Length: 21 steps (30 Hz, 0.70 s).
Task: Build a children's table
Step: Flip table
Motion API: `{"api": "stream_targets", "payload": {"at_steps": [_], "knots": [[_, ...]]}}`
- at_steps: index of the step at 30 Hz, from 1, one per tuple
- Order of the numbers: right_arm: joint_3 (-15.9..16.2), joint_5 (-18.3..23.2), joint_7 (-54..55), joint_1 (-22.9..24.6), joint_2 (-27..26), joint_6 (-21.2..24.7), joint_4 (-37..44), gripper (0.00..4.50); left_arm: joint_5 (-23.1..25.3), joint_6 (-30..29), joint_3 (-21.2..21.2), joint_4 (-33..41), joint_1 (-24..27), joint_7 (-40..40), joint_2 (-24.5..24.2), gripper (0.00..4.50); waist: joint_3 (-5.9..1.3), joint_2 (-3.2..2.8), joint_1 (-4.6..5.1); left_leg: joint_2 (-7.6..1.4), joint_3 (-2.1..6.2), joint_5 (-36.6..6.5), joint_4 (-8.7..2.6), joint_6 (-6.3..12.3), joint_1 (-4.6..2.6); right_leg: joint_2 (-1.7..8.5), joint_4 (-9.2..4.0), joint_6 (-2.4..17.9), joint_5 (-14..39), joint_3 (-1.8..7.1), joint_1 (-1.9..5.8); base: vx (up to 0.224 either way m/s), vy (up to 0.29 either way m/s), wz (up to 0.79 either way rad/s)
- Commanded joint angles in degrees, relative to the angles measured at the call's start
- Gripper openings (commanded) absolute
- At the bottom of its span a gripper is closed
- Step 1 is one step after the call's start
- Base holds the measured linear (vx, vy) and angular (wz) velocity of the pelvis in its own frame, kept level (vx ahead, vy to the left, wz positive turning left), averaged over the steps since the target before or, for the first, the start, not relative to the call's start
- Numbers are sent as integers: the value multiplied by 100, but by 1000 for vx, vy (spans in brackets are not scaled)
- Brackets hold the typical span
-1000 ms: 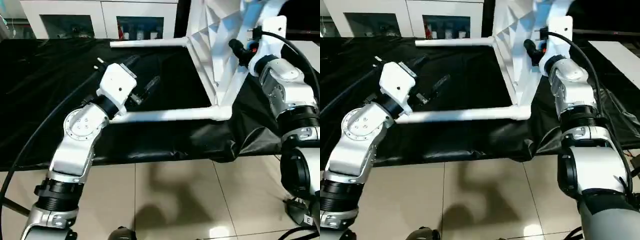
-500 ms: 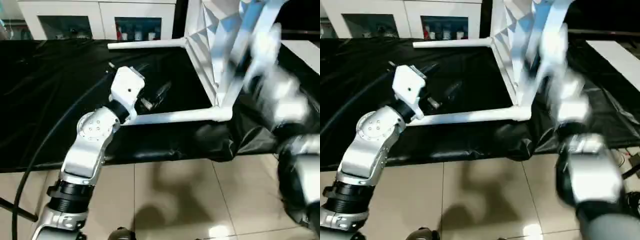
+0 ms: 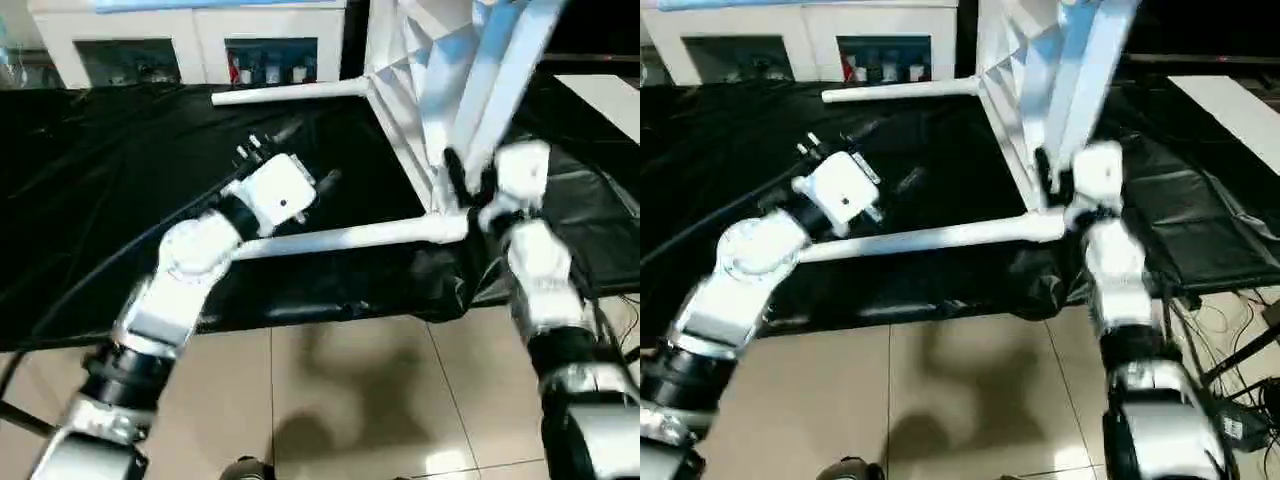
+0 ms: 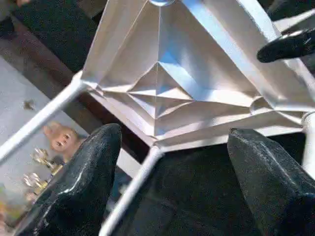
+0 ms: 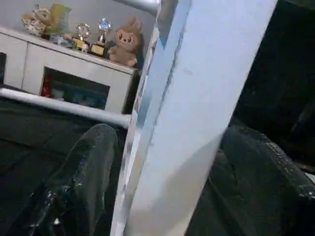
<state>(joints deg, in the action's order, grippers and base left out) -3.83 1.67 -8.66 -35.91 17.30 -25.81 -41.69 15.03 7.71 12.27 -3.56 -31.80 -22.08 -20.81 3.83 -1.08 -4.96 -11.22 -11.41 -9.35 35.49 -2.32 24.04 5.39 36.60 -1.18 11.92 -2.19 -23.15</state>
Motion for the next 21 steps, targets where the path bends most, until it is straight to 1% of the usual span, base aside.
{"api": "stream_targets", "payload": {"at_steps": [1,2,3,4,5,6,7,8,9,12,13,14,15,16,18,19,21], "knots": [[194,-39,-48,267,-86,-272,395,368,333,406,46,-91,-208,86,-186,386,-507,-30,0,-153,92,-1142,-390,125,-238,180,-378,1184,142,139,218,0,0,0],[262,-208,76,420,-77,-416,562,368,513,610,91,-140,-262,189,-266,386,-499,50,29,-147,93,-1142,-405,109,-210,169,-387,1133,169,136,232,0,0,0],[323,-346,146,533,-63,-541,680,368,673,770,136,-181,-305,295,-334,386,-500,8,13,-152,99,-1157,-401,73,-224,178,-375,1124,221,140,212,0,0,0],[369,-478,233,622,-48,-652,777,368,822,860,183,-218,-344,378,-392,386,-497,6,10,-151,101,-1157,-408,58,-219,174,-384,1103,241,138,215,0,0,0],[379,-593,309,717,-54,-724,896,368,942,945,226,-257,-377,466,-443,386,-492,55,28,-148,94,-1183,-411,39,-213,165,-385,1089,282,140,211,0,0,0],[377,-649,335,865,-106,-784,1199,368,1123,1093,214,-279,-513,729,-492,386,-488,39,11,-144,93,-1221,-411,42,-218,166,-396,1046,381,149,204,0,0,0],[377,-649,335,865,-106,-784,1199,368,1123,1093,214,-279,-513,729,-492,386,-496,26,3,-153,95,-1231,-407,34,-231,175,-386,1030,390,151,194,0,0,0],[390,-664,320,909,-127,-790,1319,368,1203,1153,189,-274,-581,867,-515,386,-489,32,22,-145,104,-1235,-420,44,-208,170,-388,1007,429,146,205,0,0,0],[412,-669,286,927,-137,-787,1384,368,1254,1190,160,-267,-631,968,-527,386,-494,34,24,-151,105,-1255,-420,40,-215,173,-387,1003,453,147,199,0,0,0],[752,-411,-418,1029,-228,-539,1853,368,1516,1095,-57,-506,-1019,1417,-631,386,-487,41,31,-142,106,-1370,-416,87,-222,159,-390,972,492,150,180,0,0,0],[796,-459,-408,1044,-222,-565,1920,368,1583,1115,-92,-565,-1085,1496,-651,386,-481,36,31,-142,109,-1383,-418,95,-217,164,-393,964,520,154,179,0,0,0],[837,-515,-365,1053,-228,-613,1996,368,1651,1173,-156,-626,-1196,1621,-693,386,-477,40,31,-145,115,-1341,-425,60,-208,178,-403,961,583,153,177,0,0,0],[859,-533,-339,1052,-240,-634,2036,368,1707,1211,-192,-687,-1285,1712,-729,386,-486,49,28,-148,115,-1308,-420,51,-215,181,-393,971,556,153,177,0,0,0],[859,-533,-339,1052,-240,-634,2036,368,1707,1211,-192,-687,-1285,1712,-729,386,-479,50,31,-142,114,-1294,-421,55,-207,174,-396,977,552,154,173,0,0,0],[883,-650,-213,1053,-297,-621,2106,368,1906,1377,-219,-960,-1612,1996,-854,386,-485,48,16,-134,113,-1249,-418,36,-209,167,-391,987,535,154,167,0,0,0],[876,-661,-192,1053,-327,-603,2131,368,1995,1417,-220,-1014,-1696,2110,-889,386,-487,39,12,-134,113,-1266,-416,27,-215,164,-390,983,539,154,158,0,0,0],[879,-651,-199,1050,-360,-575,2173,368,2007,1501,-236,-1077,-1778,2192,-904,386,-496,39,6,-142,120,-1202,-416,22,-210,174,-366,998,385,153,173,0,0,0]]}}
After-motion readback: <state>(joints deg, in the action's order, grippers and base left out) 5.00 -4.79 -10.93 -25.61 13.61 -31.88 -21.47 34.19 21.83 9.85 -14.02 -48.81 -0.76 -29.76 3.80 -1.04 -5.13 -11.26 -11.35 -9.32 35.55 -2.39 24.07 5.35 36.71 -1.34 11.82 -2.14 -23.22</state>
